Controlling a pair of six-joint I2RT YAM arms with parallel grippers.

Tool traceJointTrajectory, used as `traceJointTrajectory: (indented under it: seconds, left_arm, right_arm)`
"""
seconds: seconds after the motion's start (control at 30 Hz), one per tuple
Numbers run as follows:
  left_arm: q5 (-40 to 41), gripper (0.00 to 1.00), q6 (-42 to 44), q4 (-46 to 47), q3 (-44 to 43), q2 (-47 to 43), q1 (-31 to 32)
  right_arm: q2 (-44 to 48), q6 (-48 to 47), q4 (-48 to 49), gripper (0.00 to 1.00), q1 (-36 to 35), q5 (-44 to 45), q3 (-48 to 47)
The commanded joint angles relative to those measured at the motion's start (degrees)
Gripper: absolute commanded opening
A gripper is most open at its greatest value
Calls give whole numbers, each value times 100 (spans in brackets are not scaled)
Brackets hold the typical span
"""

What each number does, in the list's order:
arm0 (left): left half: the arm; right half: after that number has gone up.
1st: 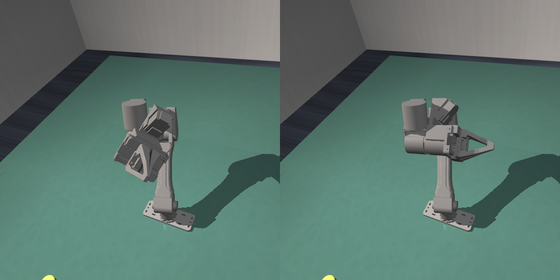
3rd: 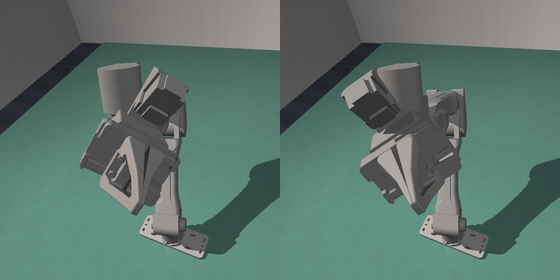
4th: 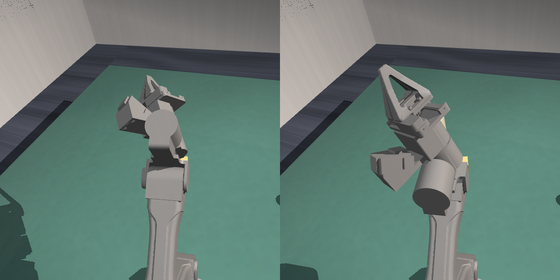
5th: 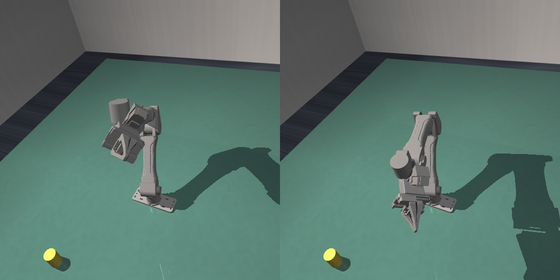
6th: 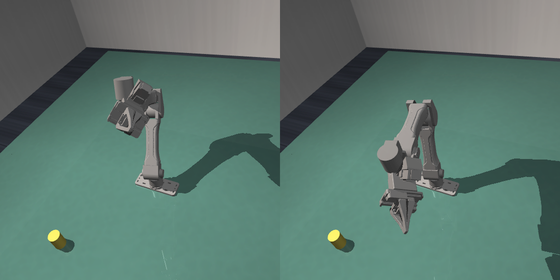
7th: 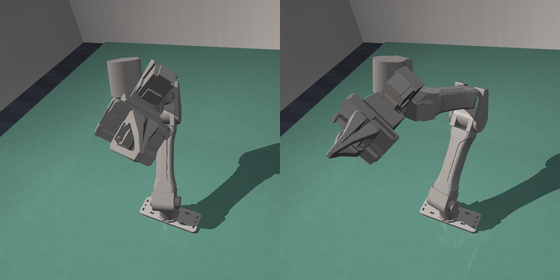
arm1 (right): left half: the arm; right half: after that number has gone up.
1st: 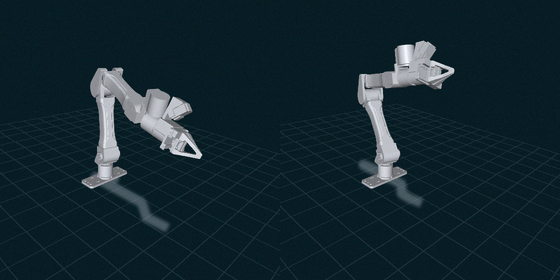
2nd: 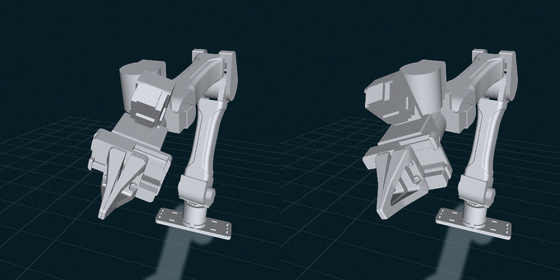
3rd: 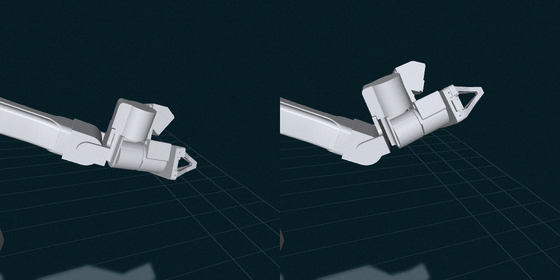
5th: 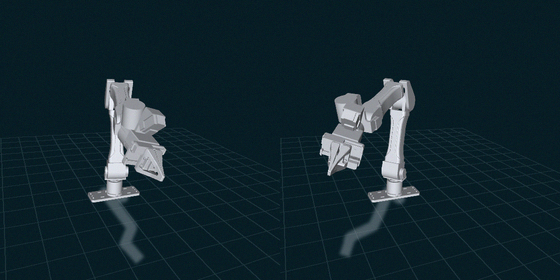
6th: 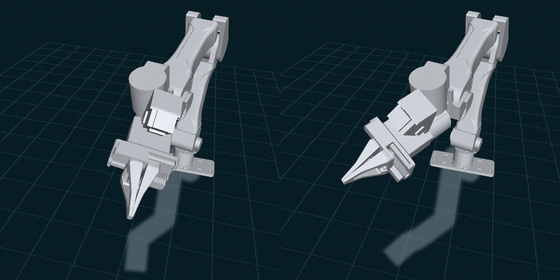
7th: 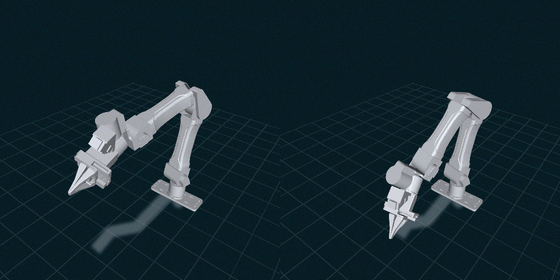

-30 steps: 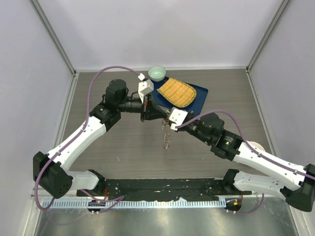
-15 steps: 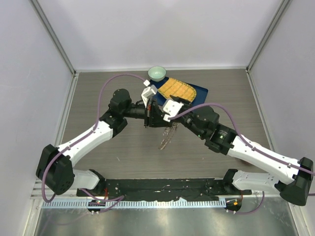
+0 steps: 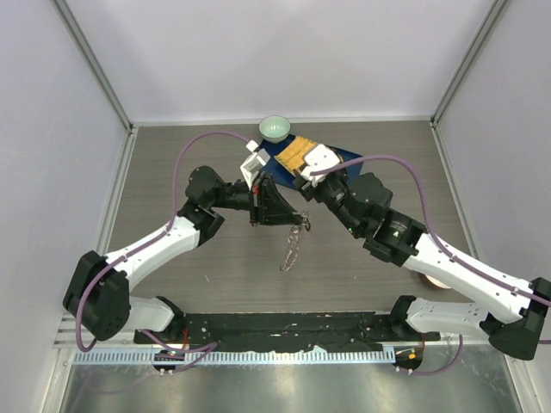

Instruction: Remove the keys from the keyring

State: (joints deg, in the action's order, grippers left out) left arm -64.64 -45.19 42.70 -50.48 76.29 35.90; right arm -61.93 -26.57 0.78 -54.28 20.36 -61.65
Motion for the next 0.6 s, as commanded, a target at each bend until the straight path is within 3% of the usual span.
traceJointTrajectory:
  seconds: [0.0,0.1,0.23,0.37,0.5,0.57]
  left_arm:
    - [145,0,-665,1293,82,8,-109]
    - [180,0,-868,1653,117,52,-206]
    - [268,0,-1219,2067,196,61,-364]
    - [250,0,-1282,2155,231,26,-470]
    - [215,0,-1317,2190,284,-158,-619]
    - [206,0,-1308,2138,311,-246,-724]
  right_arm:
    - [400,1422,-234,59,119,969,-348]
    - [638,1916,-812,58,163,988,-488]
    - [858,2636,-1614,52,242,269,-655]
    - [1191,3175,-1985,48,567,-1504,-559]
    - [1017,3351,-2002,45,1331,-3970,-524]
    - [964,3490,-1810,41,1683,-4512,-524]
